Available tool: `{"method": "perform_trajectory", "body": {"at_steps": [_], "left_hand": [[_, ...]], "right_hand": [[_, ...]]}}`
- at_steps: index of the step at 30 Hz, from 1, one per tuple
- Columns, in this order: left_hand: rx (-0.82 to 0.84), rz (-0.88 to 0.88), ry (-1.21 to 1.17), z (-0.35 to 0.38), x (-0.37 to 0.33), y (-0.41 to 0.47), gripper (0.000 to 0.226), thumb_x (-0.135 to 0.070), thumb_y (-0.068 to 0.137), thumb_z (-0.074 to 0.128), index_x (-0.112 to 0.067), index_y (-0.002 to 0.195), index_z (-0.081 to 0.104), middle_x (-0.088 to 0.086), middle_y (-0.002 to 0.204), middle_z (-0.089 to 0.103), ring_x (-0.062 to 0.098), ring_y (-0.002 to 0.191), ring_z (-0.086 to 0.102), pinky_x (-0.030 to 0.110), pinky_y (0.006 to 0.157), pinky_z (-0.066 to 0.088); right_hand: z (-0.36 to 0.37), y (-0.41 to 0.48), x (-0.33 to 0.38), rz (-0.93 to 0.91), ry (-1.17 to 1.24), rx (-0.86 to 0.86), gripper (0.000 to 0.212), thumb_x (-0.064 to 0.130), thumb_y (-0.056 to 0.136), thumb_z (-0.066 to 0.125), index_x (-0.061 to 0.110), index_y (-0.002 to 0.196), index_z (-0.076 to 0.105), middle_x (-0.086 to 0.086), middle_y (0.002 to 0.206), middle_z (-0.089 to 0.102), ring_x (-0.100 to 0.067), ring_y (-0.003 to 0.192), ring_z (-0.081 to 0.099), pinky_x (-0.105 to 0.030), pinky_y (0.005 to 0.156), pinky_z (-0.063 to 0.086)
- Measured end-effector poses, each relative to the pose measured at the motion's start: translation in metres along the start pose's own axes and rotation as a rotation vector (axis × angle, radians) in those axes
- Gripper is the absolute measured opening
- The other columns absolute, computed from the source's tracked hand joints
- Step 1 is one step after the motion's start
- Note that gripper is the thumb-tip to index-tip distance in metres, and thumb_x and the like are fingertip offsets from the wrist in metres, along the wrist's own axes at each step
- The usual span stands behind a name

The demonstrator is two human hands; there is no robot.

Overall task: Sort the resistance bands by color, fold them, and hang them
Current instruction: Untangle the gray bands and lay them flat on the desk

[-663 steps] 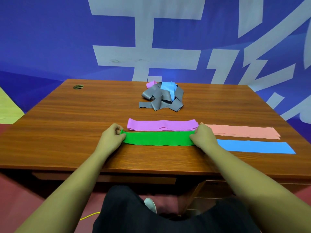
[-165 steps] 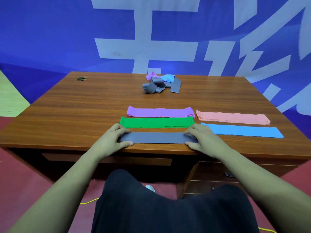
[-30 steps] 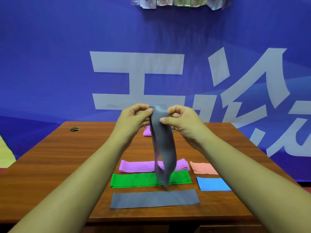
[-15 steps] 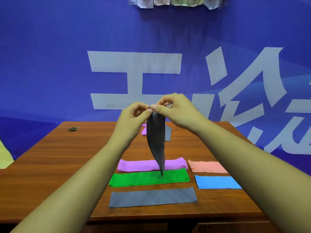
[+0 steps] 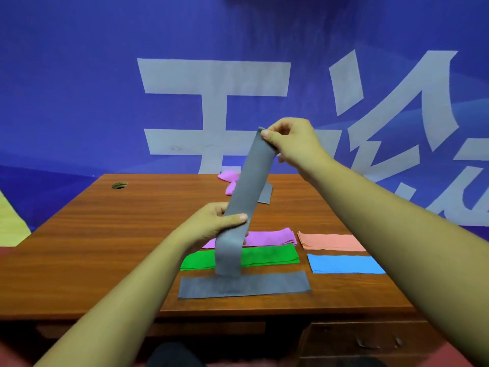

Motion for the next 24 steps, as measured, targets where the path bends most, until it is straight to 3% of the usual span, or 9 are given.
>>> {"method": "perform_trajectory", "body": {"at_steps": [2,4,7,10,14,18,21,24], "left_hand": [[0.033,-0.036,0.003,-0.005,0.020,-0.008,0.012,-0.020,0.087,0.070,-0.009,0.088,0.067,0.011,0.074,0.070,0.022,0.063,0.067,0.028,0.061,0.055],[0.064,-0.069,-0.035,-0.011,0.034,-0.016,0.036,-0.035,0.072,0.082,-0.009,0.093,0.069,0.011,0.077,0.070,0.022,0.064,0.068,0.028,0.060,0.055],[0.044,-0.127,-0.081,-0.026,0.051,-0.024,0.064,-0.036,0.058,0.088,-0.002,0.107,0.066,0.010,0.084,0.070,0.018,0.065,0.066,0.027,0.060,0.055],[0.016,-0.177,-0.051,-0.044,0.064,-0.029,0.043,-0.029,0.067,0.083,-0.006,0.100,0.068,0.010,0.090,0.069,0.016,0.073,0.063,0.024,0.065,0.054],[-0.085,-0.268,0.091,-0.070,0.086,-0.040,0.001,-0.009,0.088,0.068,-0.010,0.088,0.067,0.006,0.073,0.062,0.011,0.059,0.052,0.020,0.055,0.044],[-0.254,-0.250,0.046,-0.089,0.099,-0.053,0.007,0.000,0.090,0.062,-0.007,0.092,0.063,0.004,0.067,0.057,0.010,0.056,0.049,0.021,0.055,0.041],[-0.345,-0.239,0.109,-0.094,0.107,-0.064,0.011,0.003,0.089,0.062,-0.007,0.093,0.060,0.001,0.062,0.058,0.010,0.052,0.048,0.023,0.055,0.039],[-0.388,-0.258,0.190,-0.094,0.117,-0.074,0.011,0.000,0.087,0.065,-0.009,0.092,0.062,0.000,0.064,0.061,0.009,0.054,0.050,0.023,0.054,0.040]], "right_hand": [[-0.007,0.002,-0.020,0.052,-0.008,-0.049,0.015,0.021,0.090,0.065,0.011,0.080,0.064,-0.002,0.069,0.063,-0.015,0.054,0.058,-0.027,0.047,0.045],[-0.011,0.000,-0.039,0.097,-0.011,-0.073,0.017,0.020,0.091,0.064,0.011,0.076,0.062,-0.005,0.070,0.062,-0.017,0.054,0.060,-0.027,0.047,0.045],[-0.015,-0.008,-0.072,0.187,0.002,-0.108,0.021,0.018,0.091,0.064,0.010,0.072,0.061,-0.010,0.073,0.061,-0.021,0.057,0.058,-0.028,0.050,0.046],[-0.012,-0.023,-0.107,0.293,0.041,-0.152,0.027,0.017,0.091,0.064,0.013,0.065,0.059,-0.010,0.072,0.061,-0.020,0.059,0.057,-0.029,0.050,0.049],[-0.009,-0.048,-0.145,0.403,0.109,-0.193,0.027,0.013,0.091,0.064,0.013,0.065,0.058,-0.013,0.074,0.060,-0.022,0.060,0.058,-0.025,0.045,0.048],[-0.004,-0.081,-0.173,0.509,0.124,-0.141,0.023,0.006,0.089,0.065,0.010,0.068,0.058,-0.011,0.071,0.059,-0.017,0.056,0.057,-0.018,0.038,0.046],[0.002,-0.106,-0.191,0.577,0.084,-0.077,0.022,0.002,0.086,0.067,0.010,0.066,0.059,-0.012,0.070,0.060,-0.019,0.054,0.054,-0.022,0.040,0.046],[0.003,-0.126,-0.207,0.611,-0.049,-0.050,0.022,0.004,0.082,0.067,0.011,0.062,0.058,-0.011,0.067,0.058,-0.022,0.054,0.051,-0.031,0.051,0.046]]}}
Point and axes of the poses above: each hand's wrist, its own y-axis towards the middle knuckle, its own z-axis out of the palm, x = y × z, the point moved 6 cm from there along y, towards the middle knuckle
